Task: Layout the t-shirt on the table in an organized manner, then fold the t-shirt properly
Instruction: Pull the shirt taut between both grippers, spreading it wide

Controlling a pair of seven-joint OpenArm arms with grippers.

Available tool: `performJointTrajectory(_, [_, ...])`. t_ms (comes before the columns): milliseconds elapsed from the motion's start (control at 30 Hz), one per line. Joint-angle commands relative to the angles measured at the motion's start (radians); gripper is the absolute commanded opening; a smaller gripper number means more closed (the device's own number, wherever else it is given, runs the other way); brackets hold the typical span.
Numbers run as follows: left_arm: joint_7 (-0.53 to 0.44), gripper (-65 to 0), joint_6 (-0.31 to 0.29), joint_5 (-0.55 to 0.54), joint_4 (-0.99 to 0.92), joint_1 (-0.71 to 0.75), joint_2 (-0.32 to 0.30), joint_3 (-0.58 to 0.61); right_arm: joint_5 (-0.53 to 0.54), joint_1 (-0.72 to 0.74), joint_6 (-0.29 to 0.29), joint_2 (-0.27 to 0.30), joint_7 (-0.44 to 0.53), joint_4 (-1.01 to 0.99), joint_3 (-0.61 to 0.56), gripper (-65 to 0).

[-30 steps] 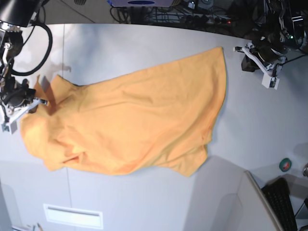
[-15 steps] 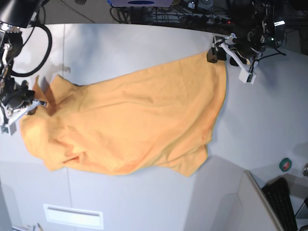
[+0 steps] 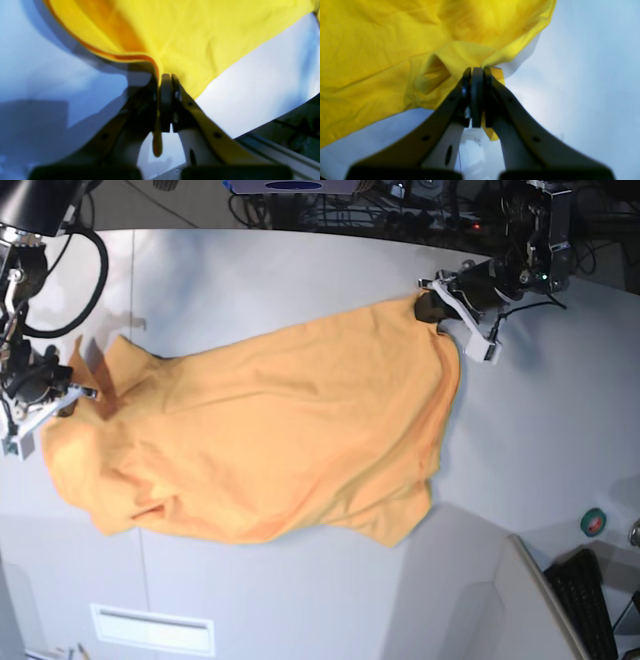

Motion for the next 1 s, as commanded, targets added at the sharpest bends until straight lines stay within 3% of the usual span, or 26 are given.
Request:
performJointTrajectory(0, [0.048, -65.0, 0.042, 0.069, -0.003, 0.012, -0.025, -0.030, 0.008, 0.005, 0.000, 0.016, 0.020, 0.015, 0.008, -65.0])
performJointTrajectory(200, [0.048, -65.0, 0.042, 0.069, 0.064, 0.015, -0.120, -0.051, 0.008, -0.001, 0.000, 0.039, 0.022, -0.014, 0.004, -65.0])
performJointTrajectory(300, [0.048, -65.0, 0.042, 0.069, 0.077, 0.015, -0.137, -0.050, 0.008, 0.043, 0.000, 0.044, 0.023, -0.110, 0.007, -65.0])
performJointTrajectory(400, [0.048, -65.0, 0.042, 0.072, 0.077, 0.012, -0.137, -0.050, 0.008, 0.068, 0.000, 0.044, 0.020, -0.192, 0.008, -65.0])
performJointTrajectory(767, [0.048, -65.0, 0.042, 0.076, 0.077, 0.012, -0.132, -0.050, 0.010, 0.042, 0.004, 0.034, 0.016, -0.199, 0.008, -65.0])
performJointTrajectory(900, [0.048, -65.0, 0.042, 0.078, 0.086, 0.018, -0.134, -0.048, 0.014, -0.063, 0.005, 0.033, 0.013, -0.108, 0.010, -65.0])
performJointTrajectory(967, [0.047, -65.0, 0.042, 0.078, 0.106, 0.049, -0.137, -0.050, 0.014, -0.158, 0.005, 0.005, 0.019, -0.016, 0.004, -65.0])
